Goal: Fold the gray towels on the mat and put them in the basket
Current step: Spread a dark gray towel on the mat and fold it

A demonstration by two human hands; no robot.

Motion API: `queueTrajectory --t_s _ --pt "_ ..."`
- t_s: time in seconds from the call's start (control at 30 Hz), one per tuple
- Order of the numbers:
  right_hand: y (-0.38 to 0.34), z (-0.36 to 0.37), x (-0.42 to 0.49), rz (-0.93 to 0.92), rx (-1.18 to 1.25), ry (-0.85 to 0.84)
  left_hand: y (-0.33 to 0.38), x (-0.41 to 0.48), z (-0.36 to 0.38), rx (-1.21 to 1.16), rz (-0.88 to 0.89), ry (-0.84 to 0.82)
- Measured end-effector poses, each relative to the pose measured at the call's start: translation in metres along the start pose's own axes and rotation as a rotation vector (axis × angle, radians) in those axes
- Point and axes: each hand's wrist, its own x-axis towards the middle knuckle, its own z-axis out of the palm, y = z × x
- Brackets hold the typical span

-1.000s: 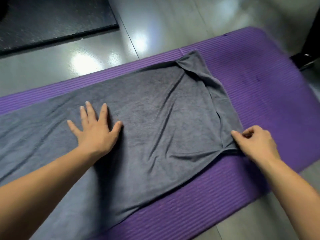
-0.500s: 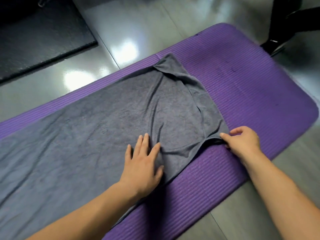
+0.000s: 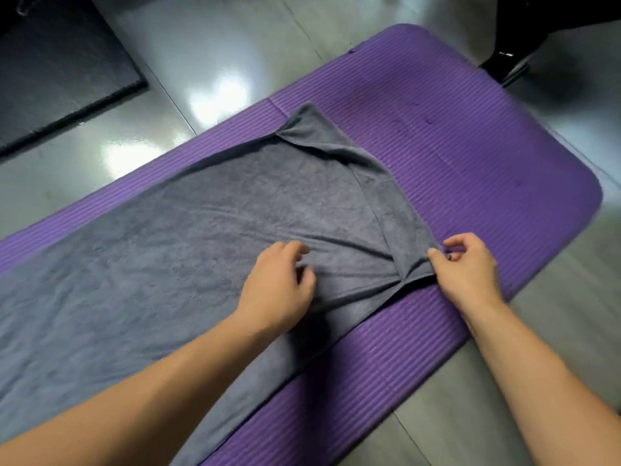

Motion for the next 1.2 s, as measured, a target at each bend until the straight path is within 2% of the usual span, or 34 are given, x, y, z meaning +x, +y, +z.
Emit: queueTrajectory --t_s 0.07,0.17,0.33,0.47,0.67,0.77,0.97,1.03,1.2 --pt "0.003 0.004 0.002 -0.009 -0.002 0.002 0.025 0.027 0.004 -0.292 -0.169 -0.094" --pt "0.009 0.004 0.003 0.005 0.001 -0.049 0.062 0.054 0.027 -0.662 -0.313 -0.254" --pt "0.013 -0.006 0.011 0.025 0.093 -0.175 0.103 0.065 0.068 -0.793 -0.495 -0.354" --pt "0.016 -0.008 0.016 0.016 0.085 -0.244 0.114 0.071 0.070 -1.070 -0.600 -0.453" --pt "0.010 -0.007 0.016 -0.017 -0.025 -0.235 0.110 0.102 0.057 -1.386 -0.651 -0.400" --pt "0.006 -0.010 0.014 -0.018 -0.046 -0.257 0.107 0.115 0.048 -1.395 -0.643 -0.291" --pt "0.000 -0.011 0.012 -0.011 -0.067 -0.263 0.089 0.105 0.049 -1.148 -0.563 -0.032" --pt "-0.002 -0.012 0.011 -0.013 -0.071 -0.268 0.083 0.099 0.051 -1.157 -0.583 -0.015" --pt "-0.003 -0.014 0.011 -0.008 -0.092 -0.290 0.081 0.124 0.042 -1.399 -0.618 -0.115"
